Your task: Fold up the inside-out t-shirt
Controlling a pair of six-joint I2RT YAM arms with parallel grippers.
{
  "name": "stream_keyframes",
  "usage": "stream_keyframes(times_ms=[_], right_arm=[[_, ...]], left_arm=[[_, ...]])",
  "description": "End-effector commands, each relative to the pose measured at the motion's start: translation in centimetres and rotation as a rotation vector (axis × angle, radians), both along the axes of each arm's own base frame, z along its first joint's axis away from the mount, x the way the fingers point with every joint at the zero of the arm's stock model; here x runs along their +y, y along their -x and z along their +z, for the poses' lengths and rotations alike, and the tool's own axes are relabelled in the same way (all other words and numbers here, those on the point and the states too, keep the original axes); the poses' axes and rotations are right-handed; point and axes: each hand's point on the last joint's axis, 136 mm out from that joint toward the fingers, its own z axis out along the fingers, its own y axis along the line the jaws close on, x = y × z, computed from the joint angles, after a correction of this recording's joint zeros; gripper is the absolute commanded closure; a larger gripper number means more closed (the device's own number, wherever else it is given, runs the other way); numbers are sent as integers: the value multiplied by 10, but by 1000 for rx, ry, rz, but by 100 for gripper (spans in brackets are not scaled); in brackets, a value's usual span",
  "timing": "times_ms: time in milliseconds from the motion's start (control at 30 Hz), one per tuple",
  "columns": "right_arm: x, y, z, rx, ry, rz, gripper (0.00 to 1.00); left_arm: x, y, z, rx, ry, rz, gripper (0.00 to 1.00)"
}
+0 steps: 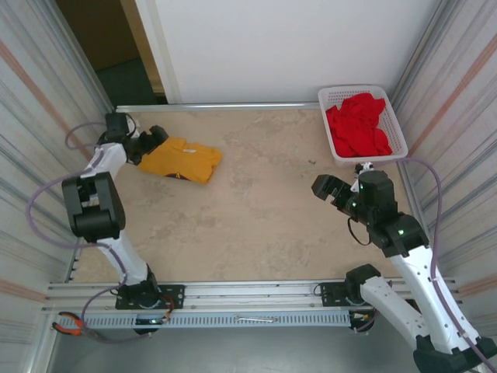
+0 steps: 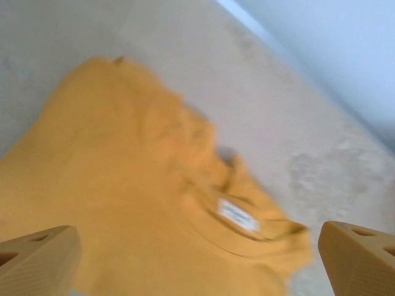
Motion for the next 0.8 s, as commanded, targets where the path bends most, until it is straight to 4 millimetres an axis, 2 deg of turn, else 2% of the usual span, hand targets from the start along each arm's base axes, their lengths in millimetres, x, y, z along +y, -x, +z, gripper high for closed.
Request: stream_keyframes(times_ms=[0, 67, 133, 233, 333, 400, 467, 533, 600, 633, 700, 767], right_arm=[[-40, -26, 5, -78, 186, -175, 1], [-53, -43, -8, -113, 271, -241, 1], [-68, -57, -20, -140, 370, -304, 1], [-96, -72, -38, -154, 501, -415, 1], [-121, -80, -70, -86, 624, -483, 1], [-133, -85, -90, -46, 681, -501, 1], [-136, -90, -111, -24, 730, -479, 1], [-130, -100, -126, -60, 765, -412, 1], [-124, -108, -132, -143, 747, -375, 1], [-121, -111, -131, -225, 690, -353, 1], [-118, -119, -139, -236, 599, -281, 1], [-119, -134, -146, -212, 502, -181, 2]], left_arm=[[-15, 29, 77, -197, -72, -43, 1], [-18, 52, 87, -233, -153, -30, 1], [-14, 73, 89, -266, -306, 10, 1], [-11, 100, 77, -321, -488, 28, 1], [1, 122, 51, -319, -589, 63, 1], [5, 129, 33, -309, -612, 73, 1], [7, 132, 6, -291, -642, 73, 1], [2, 127, -16, -337, -656, 45, 1], [4, 124, -47, -305, -639, 62, 1], [-3, 119, -59, -341, -633, 38, 1], [-7, 105, -64, -404, -697, 35, 1], [-26, 90, -75, -395, -723, -100, 1]])
